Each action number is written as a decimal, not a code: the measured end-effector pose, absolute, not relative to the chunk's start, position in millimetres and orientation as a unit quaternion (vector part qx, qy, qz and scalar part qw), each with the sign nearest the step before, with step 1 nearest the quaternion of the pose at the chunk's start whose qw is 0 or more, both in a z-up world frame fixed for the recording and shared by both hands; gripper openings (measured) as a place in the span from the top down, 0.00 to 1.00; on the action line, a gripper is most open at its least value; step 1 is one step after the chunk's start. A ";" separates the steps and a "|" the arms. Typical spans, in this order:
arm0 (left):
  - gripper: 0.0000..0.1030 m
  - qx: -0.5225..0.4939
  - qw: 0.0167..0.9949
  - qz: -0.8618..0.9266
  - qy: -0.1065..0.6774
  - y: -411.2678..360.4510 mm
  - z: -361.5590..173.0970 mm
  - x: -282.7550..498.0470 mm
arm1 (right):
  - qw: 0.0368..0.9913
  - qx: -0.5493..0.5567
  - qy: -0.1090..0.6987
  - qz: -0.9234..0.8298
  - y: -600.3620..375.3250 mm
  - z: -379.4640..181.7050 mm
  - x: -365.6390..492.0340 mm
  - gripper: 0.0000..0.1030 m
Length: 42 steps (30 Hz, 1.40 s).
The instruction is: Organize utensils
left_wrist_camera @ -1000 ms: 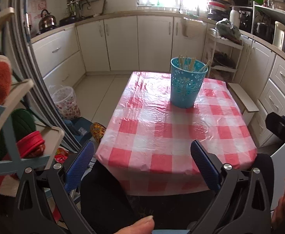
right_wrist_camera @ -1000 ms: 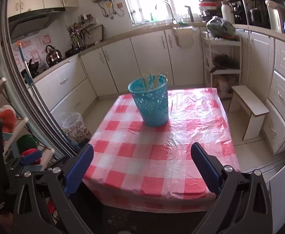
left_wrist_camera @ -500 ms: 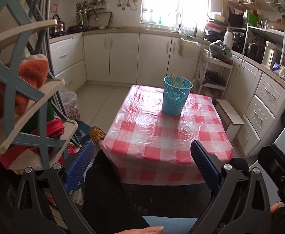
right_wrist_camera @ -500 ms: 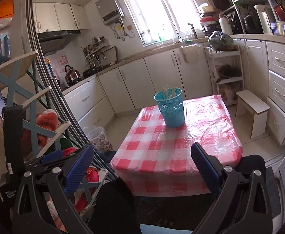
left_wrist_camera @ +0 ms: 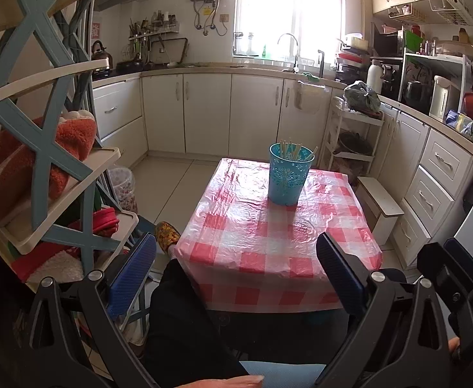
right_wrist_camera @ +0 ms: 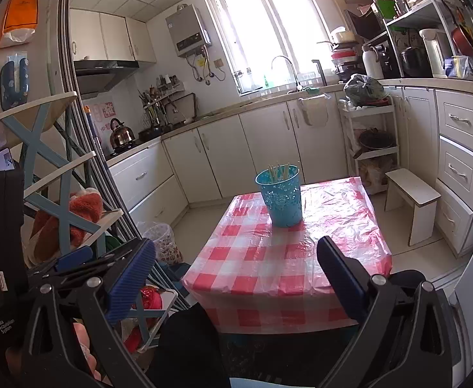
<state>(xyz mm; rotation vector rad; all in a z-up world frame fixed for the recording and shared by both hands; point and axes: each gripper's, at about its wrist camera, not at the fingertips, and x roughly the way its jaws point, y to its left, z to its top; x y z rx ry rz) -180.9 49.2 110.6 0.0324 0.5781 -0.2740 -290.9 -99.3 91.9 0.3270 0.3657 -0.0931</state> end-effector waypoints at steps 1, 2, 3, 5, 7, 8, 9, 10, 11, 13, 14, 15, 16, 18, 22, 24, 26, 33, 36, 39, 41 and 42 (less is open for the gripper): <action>0.07 0.015 0.950 -0.135 0.283 49.0 111.4 -182.3 | 0.969 0.161 0.180 -0.046 -98.7 92.5 -292.1 0.07; 0.07 0.015 0.950 -0.135 0.281 49.4 112.2 -183.5 | 0.970 0.160 0.179 -0.046 -98.5 93.3 -293.4 0.07; 0.07 0.014 0.950 -0.135 0.280 49.6 113.1 -184.5 | 0.970 0.160 0.177 -0.045 -98.3 94.0 -294.5 0.07; 0.07 0.014 0.951 -0.134 0.278 49.8 114.1 -186.8 | 0.971 0.159 0.175 -0.045 -98.3 95.0 -296.0 0.07; 0.07 0.012 0.952 -0.134 0.276 51.0 115.1 -189.2 | 0.971 0.158 0.174 -0.044 -98.3 94.9 -297.5 0.07; 0.07 0.012 0.952 -0.134 0.276 50.8 115.1 -190.1 | 0.971 0.158 0.174 -0.044 -98.4 94.5 -298.1 0.07; 0.07 0.012 0.952 -0.134 0.276 50.8 115.2 -190.8 | 0.971 0.159 0.175 -0.044 -98.5 94.1 -298.5 0.07; 0.07 0.012 0.952 -0.135 0.276 50.4 115.3 -191.2 | 0.971 0.158 0.175 -0.043 -98.5 94.5 -298.1 0.07; 0.07 0.013 0.951 -0.135 0.276 50.0 115.2 -191.7 | 0.971 0.159 0.175 -0.043 -98.4 94.1 -299.1 0.07; 0.07 0.016 0.951 -0.137 0.277 48.7 114.6 -192.5 | 0.971 0.159 0.174 -0.044 -98.6 94.0 -299.8 0.07; 0.07 0.017 0.951 -0.137 0.278 48.3 114.5 -192.7 | 0.971 0.160 0.175 -0.044 -98.7 93.8 -300.5 0.07; 0.07 0.018 0.950 -0.138 0.278 47.8 114.6 -193.1 | 0.970 0.161 0.175 -0.045 -99.0 93.5 -301.1 0.07; 0.07 0.018 0.951 -0.138 0.277 47.5 114.9 -193.7 | 0.970 0.161 0.175 -0.045 -99.1 93.4 -301.7 0.07; 0.07 0.019 0.951 -0.137 0.277 47.6 115.1 -194.1 | 0.970 0.162 0.175 -0.046 -98.8 93.6 -301.9 0.07; 0.07 0.013 0.951 -0.133 0.280 50.4 114.4 -192.8 | 0.970 0.162 0.176 -0.045 -98.4 93.6 -301.6 0.07; 0.07 0.011 0.951 -0.133 0.280 51.5 114.6 -192.5 | 0.970 0.161 0.177 -0.045 -98.2 92.9 -302.7 0.07; 0.07 0.011 0.951 -0.133 0.280 51.5 113.8 -193.3 | 0.970 0.161 0.177 -0.046 -98.2 92.4 -303.3 0.07; 0.07 0.016 0.951 -0.132 0.279 48.4 113.6 -195.0 | 0.969 0.163 0.178 -0.046 -97.6 92.0 -302.8 0.07; 0.07 0.017 0.951 -0.132 0.279 47.9 113.6 -195.0 | 0.969 0.164 0.178 -0.046 -97.5 91.8 -302.8 0.07; 0.07 0.019 0.951 -0.131 0.278 47.5 113.8 -195.5 | 0.969 0.164 0.178 -0.046 -97.6 91.8 -302.8 0.07; 0.07 0.019 0.952 -0.131 0.278 47.9 114.0 -195.8 | 0.969 0.164 0.179 -0.045 -97.6 91.8 -303.0 0.07; 0.07 0.019 0.952 -0.131 0.277 47.5 113.9 -196.0 | 0.969 0.164 0.178 -0.046 -97.6 92.0 -303.0 0.07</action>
